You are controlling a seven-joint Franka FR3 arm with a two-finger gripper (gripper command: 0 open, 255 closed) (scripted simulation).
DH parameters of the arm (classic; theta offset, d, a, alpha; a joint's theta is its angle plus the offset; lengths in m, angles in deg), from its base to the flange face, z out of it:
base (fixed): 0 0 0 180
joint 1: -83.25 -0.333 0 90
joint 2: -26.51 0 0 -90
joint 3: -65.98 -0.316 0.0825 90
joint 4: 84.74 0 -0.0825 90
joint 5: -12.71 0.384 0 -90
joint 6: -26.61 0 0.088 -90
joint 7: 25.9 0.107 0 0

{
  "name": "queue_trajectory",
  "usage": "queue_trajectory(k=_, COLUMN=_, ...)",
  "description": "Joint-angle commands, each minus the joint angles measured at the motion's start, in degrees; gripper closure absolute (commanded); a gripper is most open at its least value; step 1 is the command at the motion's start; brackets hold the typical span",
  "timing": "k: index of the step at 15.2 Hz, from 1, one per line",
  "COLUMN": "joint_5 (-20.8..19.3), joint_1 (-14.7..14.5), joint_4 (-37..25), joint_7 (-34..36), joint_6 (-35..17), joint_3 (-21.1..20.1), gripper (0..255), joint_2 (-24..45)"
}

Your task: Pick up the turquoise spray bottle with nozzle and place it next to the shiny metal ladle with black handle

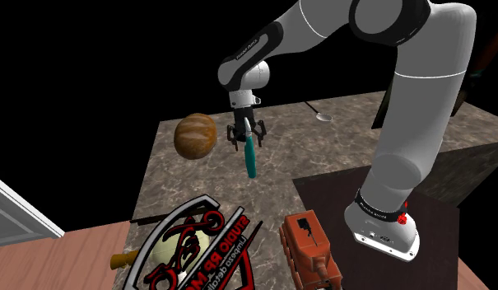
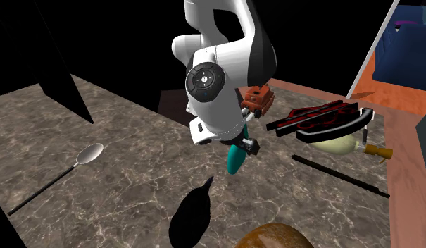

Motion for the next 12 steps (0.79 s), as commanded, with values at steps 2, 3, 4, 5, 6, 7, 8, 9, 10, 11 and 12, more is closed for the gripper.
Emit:
queue_trajectory(k=2, joint_5=0.0, joint_1=0.0, joint_4=0.0, joint_7=0.0, joint_6=0.0, joint_3=0.0, gripper=255, joint_2=0.0)
queue_trajectory(k=3, joint_5=0.0, joint_1=0.0, joint_4=0.0, joint_7=0.0, joint_6=0.0, joint_3=0.0, gripper=255, joint_2=0.0)
queue_trajectory(k=4, joint_5=0.0, joint_1=0.0, joint_4=0.0, joint_7=0.0, joint_6=0.0, joint_3=0.0, gripper=255, joint_2=0.0)
queue_trajectory(k=5, joint_5=0.0, joint_1=0.0, joint_4=0.0, joint_7=0.0, joint_6=0.0, joint_3=0.0, gripper=255, joint_2=0.0)
queue_trajectory(k=6, joint_5=0.0, joint_1=0.0, joint_4=0.0, joint_7=0.0, joint_6=0.0, joint_3=0.0, gripper=255, joint_2=0.0)
queue_trajectory(k=7, joint_5=0.0, joint_1=0.0, joint_4=0.0, joint_7=0.0, joint_6=0.0, joint_3=0.0, gripper=255, joint_2=0.0)
queue_trajectory(k=8, joint_5=0.0, joint_1=0.0, joint_4=0.0, joint_7=0.0, joint_6=0.0, joint_3=0.0, gripper=255, joint_2=0.0)
queue_trajectory(k=9, joint_5=0.0, joint_1=0.0, joint_4=0.0, joint_7=0.0, joint_6=0.0, joint_3=0.0, gripper=255, joint_2=0.0)
queue_trajectory(k=10, joint_5=0.0, joint_1=0.0, joint_4=0.0, joint_7=0.0, joint_6=0.0, joint_3=0.0, gripper=255, joint_2=0.0)
queue_trajectory(k=11, joint_5=0.0, joint_1=0.0, joint_4=-0.2, joint_7=0.2, joint_6=0.7, joint_3=0.0, gripper=255, joint_2=-0.5)
queue_trajectory(k=12, joint_5=-0.1, joint_1=0.1, joint_4=-0.4, joint_7=0.3, joint_6=1.3, joint_3=0.0, gripper=255, joint_2=-0.9)
